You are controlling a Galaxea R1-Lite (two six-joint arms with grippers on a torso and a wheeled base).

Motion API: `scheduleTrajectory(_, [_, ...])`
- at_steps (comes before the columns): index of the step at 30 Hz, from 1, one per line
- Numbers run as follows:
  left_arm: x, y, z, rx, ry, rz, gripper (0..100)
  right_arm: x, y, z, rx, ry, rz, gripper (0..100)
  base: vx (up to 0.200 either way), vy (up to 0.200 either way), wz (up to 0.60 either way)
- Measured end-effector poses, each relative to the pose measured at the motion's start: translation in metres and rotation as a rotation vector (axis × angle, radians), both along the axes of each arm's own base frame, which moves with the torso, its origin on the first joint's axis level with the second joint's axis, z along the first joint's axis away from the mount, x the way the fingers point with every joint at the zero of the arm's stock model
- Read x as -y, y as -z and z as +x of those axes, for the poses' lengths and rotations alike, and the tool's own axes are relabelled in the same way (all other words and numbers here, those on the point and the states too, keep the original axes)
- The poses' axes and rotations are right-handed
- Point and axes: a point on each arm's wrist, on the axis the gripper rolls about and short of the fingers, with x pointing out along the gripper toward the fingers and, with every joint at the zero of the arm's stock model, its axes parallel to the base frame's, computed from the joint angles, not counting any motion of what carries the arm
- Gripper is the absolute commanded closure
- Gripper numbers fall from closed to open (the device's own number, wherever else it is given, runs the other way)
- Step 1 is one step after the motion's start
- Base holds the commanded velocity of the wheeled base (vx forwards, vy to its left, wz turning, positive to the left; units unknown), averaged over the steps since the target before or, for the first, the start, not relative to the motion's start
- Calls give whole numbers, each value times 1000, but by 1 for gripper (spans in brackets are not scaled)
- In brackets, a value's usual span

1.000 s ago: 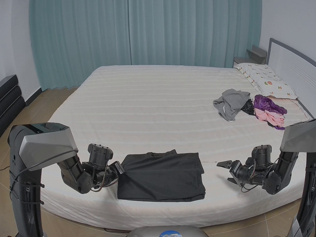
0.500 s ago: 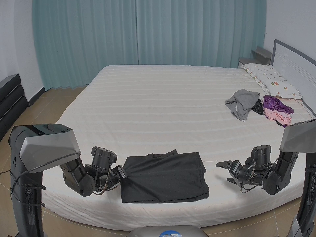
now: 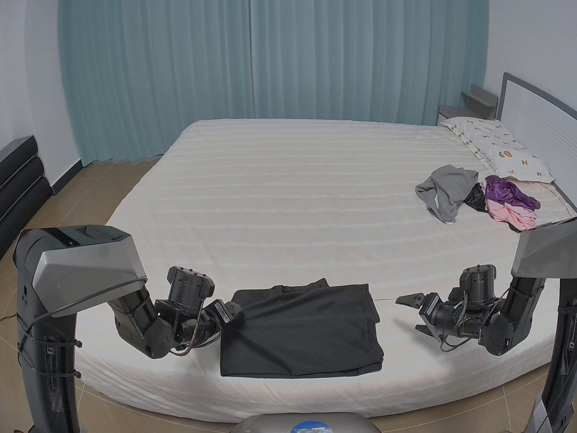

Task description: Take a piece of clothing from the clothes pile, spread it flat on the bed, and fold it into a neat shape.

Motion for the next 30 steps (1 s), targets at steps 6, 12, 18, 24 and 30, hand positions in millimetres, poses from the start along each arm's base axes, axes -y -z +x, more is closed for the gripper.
scheduleTrajectory(6, [-3,-4,2,2,-19,-32,0,-1,0,0,-2,-2,0,0,0,0,0])
scheduleTrajectory(12, [-12,-11,10,20,-92,-92,0,0,0,-1,-3,-1,0,0,0,0,0])
scheduleTrajectory(18, [-30,-30,14,72,-158,-117,0,1,-7,-1,21,33,-19,0,0,0,0])
scheduleTrajectory(24, [-47,-81,-3,225,-207,-157,0,5,-39,-10,111,65,-26,0,0,0,0])
scheduleTrajectory(30, [-62,-130,-39,380,-221,-144,0,10,-88,-34,260,67,-38,0,0,0,0])
